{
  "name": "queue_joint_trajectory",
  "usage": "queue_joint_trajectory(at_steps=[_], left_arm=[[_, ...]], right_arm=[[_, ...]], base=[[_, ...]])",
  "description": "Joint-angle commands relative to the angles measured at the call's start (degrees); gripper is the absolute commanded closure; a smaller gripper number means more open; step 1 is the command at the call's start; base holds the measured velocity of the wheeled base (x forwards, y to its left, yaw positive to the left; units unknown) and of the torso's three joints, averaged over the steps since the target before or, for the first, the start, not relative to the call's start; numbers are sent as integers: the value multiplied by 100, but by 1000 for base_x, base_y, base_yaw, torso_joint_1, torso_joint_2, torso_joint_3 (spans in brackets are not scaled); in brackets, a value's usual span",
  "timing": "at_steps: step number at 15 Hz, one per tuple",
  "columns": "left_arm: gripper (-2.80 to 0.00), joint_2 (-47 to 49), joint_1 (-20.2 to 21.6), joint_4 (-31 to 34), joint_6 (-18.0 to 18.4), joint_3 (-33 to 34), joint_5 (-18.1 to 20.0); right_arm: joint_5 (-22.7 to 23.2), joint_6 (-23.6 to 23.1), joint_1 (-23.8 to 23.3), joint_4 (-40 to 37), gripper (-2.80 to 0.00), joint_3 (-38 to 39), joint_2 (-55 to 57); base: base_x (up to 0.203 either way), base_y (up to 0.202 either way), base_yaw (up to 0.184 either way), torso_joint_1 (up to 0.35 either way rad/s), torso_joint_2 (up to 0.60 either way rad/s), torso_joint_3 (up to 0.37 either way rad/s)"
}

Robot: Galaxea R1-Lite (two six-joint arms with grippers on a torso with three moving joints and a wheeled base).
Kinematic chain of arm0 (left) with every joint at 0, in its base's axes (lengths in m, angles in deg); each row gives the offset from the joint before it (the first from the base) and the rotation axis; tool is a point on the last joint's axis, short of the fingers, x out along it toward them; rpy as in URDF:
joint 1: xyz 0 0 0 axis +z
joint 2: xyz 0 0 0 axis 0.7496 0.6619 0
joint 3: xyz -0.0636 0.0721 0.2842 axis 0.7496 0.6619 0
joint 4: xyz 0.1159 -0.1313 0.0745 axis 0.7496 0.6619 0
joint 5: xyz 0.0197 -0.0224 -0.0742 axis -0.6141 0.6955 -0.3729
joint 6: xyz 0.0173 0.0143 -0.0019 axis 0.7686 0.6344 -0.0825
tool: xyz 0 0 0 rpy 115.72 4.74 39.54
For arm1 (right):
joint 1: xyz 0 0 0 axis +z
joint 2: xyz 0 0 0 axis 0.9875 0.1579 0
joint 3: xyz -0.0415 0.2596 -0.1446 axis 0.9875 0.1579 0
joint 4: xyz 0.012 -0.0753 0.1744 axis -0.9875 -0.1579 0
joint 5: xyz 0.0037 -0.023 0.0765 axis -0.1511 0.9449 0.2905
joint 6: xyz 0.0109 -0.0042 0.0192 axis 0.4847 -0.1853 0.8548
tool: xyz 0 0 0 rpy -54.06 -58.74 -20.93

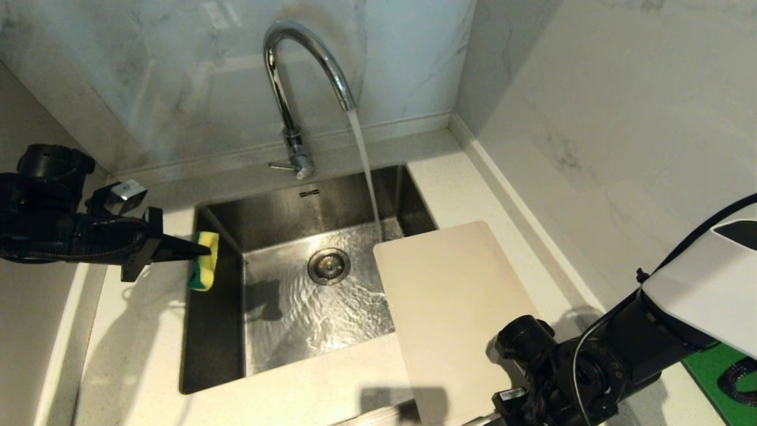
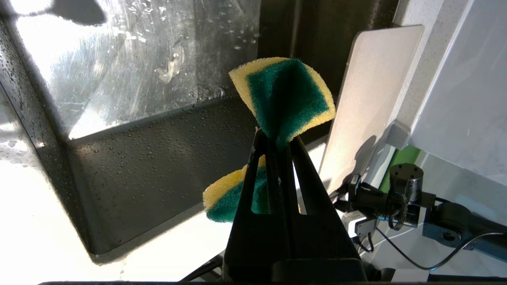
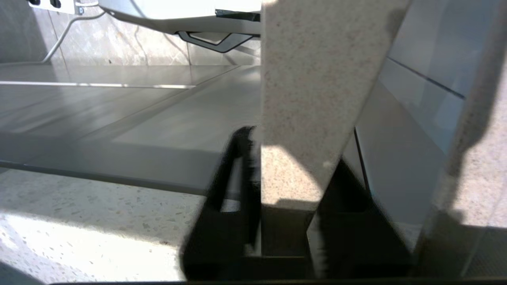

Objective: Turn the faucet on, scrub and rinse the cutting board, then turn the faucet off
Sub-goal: Put down the cutting board

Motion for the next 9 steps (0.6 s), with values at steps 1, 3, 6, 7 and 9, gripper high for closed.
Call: queue_joint_trajectory(at_steps=[1,3,6,7,9], left_arm=[[0,-2,6,10,-17,-1,20],[0,-8,7,10,-20,-1,21],[0,-19,-4,10,-19,-1,23],[0,-25,-16,10,-25,-1,20],[0,-48,-34,10,-25,-1,22]], right_arm=[[7,-54,10,-4,-280,-8,3],[13,-54,10,-4,-280,19,-18],[16,-46,54,-4,-280,26,-132],[18,-45,82,-5,-280,45,-213],[30,-37,159,-16,-280,118,-473]], base=[[0,0,0,0,0,0],[0,0,0,0,0,0],[0,0,0,0,0,0],[0,0,0,0,0,0],[0,0,0,0,0,0]])
